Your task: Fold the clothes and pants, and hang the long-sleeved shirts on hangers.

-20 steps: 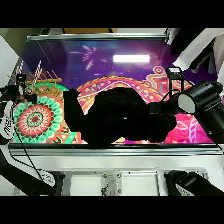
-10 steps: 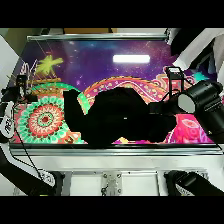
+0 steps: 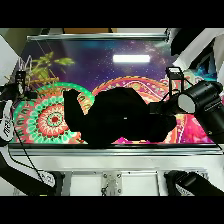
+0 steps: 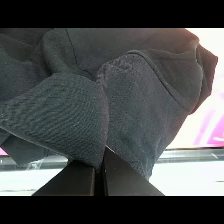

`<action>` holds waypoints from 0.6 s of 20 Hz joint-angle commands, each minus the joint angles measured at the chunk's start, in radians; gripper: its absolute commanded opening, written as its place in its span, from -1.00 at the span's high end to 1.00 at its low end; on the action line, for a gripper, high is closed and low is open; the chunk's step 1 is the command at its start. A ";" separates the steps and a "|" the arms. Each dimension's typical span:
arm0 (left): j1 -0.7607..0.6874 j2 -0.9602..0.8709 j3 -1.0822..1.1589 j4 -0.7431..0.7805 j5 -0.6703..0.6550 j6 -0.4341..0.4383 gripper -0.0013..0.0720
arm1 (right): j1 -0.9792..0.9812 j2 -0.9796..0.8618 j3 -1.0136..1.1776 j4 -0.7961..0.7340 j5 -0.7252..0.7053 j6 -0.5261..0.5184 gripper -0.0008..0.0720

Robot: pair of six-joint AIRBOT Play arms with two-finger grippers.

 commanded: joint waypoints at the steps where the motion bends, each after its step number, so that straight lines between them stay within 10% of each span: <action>1: -0.004 0.089 0.001 0.005 -0.040 0.002 0.91 | 0.000 0.000 0.000 0.000 0.000 0.000 0.92; 12: -0.154 0.347 0.000 0.002 -0.269 0.002 0.91 | 0.000 0.000 0.000 0.000 0.000 0.000 0.92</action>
